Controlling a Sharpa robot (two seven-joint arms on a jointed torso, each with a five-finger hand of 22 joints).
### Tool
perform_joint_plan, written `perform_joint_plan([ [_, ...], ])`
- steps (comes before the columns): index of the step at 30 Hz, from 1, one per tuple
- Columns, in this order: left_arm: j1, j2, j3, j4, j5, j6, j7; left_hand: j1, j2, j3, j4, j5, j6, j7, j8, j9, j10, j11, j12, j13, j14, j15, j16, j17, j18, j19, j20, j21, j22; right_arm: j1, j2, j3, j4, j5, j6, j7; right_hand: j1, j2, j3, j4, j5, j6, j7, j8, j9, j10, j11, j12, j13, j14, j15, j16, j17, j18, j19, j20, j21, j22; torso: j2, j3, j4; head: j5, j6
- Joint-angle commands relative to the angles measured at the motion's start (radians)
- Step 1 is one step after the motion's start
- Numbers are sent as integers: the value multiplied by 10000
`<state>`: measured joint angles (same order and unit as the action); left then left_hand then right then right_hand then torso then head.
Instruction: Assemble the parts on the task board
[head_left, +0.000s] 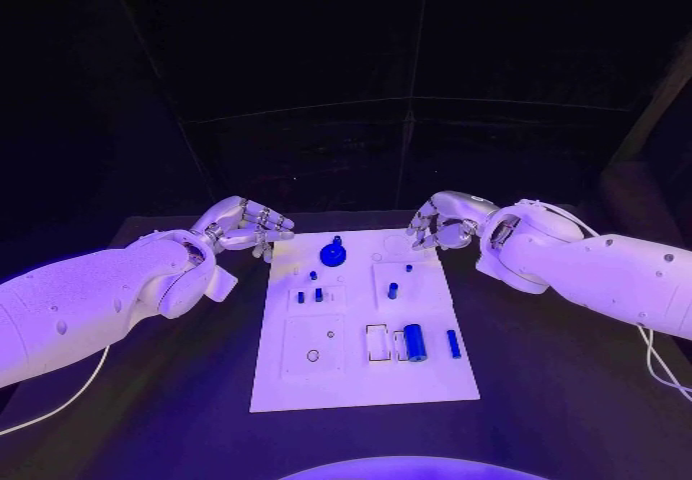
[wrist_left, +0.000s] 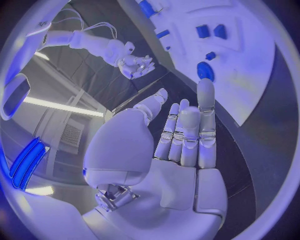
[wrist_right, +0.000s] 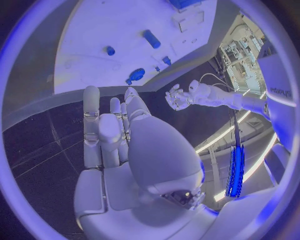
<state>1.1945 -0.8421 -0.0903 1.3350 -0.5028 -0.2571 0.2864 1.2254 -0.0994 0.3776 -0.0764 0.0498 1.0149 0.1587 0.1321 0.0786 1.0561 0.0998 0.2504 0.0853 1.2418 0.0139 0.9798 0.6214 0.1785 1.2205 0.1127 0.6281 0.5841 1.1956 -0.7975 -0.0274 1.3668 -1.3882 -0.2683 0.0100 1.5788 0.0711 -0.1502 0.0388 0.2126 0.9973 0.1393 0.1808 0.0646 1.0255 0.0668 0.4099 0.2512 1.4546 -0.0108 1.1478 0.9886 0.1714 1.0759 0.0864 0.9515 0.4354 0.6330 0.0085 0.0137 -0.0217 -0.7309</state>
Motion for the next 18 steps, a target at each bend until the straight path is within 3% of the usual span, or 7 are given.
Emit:
perform_joint_plan([
  [1,-4,-27,2,266,3229,-762,1758,-18,82,-133,46,10,65,14,22,-26,209,-34,192,43,-513,25,-652,-610,37,-359,40,-489,-313,-164,33,-28,-30,-2043,-253,-329,64,-50,83,-21,160,115,-11,-73,10,123,1,-101,-151,92,-36,10,79,138,88,16,-35,-5,19,7,3,-110,47],
  [6,-55,-67,-2,645,5114,-1011,2596,128,231,-144,66,21,137,15,30,-45,392,-36,440,80,-1083,99,-1112,-952,19,-967,127,-1090,-671,-397,120,-59,-87,-2637,-317,-567,-48,-167,90,67,166,105,116,-251,-8,-110,126,-527,-544,116,46,5,104,116,130,63,-18,-1,22,23,-19,-168,34],
  [9,-71,-71,-4,747,5521,-927,2761,167,267,-141,68,17,159,16,33,-50,374,-24,477,72,-1270,130,-1183,-1026,13,-1125,161,-1221,-748,-510,164,-65,-118,-2854,-283,-708,-226,-374,-4,168,50,-174,269,-505,-19,-505,317,-892,-853,94,179,-73,31,104,128,174,-46,-21,29,-3,18,-233,30],
  [11,-78,-65,-6,769,5705,-868,2827,182,272,-140,63,18,156,25,29,-53,363,-20,483,69,-1304,136,-1189,-1041,14,-1150,167,-1244,-763,-568,200,-68,-141,-2940,-220,-776,-246,-430,7,179,4,-220,330,-591,-5,-622,378,-1004,-1000,96,225,-71,44,113,134,231,-62,-34,32,1,23,-220,30],
  [14,-83,-73,-7,791,5800,-848,2860,212,296,-127,55,20,136,53,17,-59,347,-9,487,64,-1325,140,-1187,-1054,18,-1163,172,-1260,-775,-645,266,-70,-170,-3019,-173,-835,-245,-436,31,182,-32,-194,371,-612,4,-652,409,-1041,-1075,110,248,-28,105,118,144,256,-65,-39,35,9,-4,-185,10],
  [18,-87,-80,-8,824,5879,-851,2804,246,303,-122,40,19,93,112,-5,-70,310,24,490,56,-1341,155,-1174,-1072,19,-1163,181,-1273,-789,-722,344,-70,-213,-3065,-96,-857,-108,-335,212,138,-187,-114,410,-666,13,-612,445,-1096,-1260,150,272,82,238,130,184,293,-43,-36,33,2,7,-193,-5],
])
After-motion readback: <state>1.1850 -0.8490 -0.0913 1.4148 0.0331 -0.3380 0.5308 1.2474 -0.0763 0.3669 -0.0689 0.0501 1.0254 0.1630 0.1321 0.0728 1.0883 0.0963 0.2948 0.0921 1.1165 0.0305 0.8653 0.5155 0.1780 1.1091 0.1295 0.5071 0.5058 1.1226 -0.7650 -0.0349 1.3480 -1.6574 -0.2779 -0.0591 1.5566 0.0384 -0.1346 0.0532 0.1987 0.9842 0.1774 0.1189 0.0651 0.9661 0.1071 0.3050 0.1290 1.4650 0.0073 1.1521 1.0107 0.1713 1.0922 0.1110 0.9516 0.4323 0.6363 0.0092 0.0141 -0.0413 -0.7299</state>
